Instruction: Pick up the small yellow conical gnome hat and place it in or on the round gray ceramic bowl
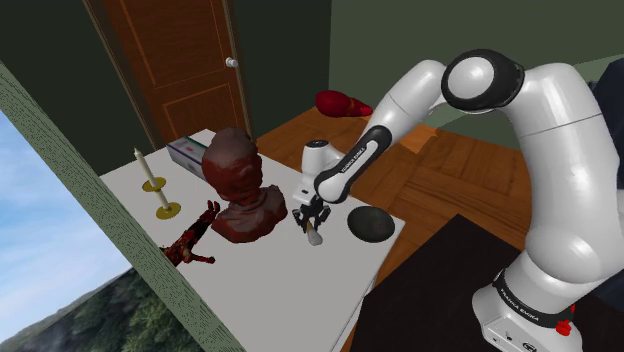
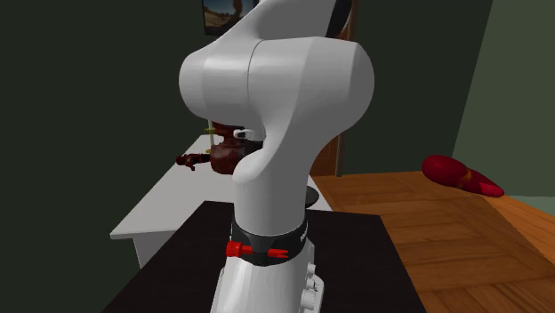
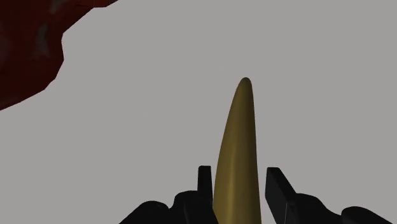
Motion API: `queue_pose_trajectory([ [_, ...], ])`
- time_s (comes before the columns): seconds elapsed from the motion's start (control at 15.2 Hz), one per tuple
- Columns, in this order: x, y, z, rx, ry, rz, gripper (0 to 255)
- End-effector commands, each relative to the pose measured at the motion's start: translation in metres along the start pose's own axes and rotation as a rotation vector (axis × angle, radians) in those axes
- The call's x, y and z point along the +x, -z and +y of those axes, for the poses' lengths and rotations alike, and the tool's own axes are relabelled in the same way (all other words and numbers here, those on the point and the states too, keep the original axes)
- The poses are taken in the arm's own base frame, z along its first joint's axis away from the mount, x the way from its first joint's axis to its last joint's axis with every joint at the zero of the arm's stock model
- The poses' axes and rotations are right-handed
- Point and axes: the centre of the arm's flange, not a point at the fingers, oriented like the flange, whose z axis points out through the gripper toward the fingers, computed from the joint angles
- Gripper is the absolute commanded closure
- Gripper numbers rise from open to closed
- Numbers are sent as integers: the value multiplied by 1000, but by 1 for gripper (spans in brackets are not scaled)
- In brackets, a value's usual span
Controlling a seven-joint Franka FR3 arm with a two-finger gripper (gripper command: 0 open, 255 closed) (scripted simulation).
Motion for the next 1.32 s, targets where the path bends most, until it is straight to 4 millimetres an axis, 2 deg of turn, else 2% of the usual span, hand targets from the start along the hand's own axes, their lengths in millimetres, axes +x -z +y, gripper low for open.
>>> queue_pose_trajectory([
  [0.0, 2, 10, 2, 0, 0, 0, 255],
  [0.86, 10, 77, 10, 0, 0, 0, 255],
  [1.25, 18, 85, -69, 0, 0, 0, 255],
])
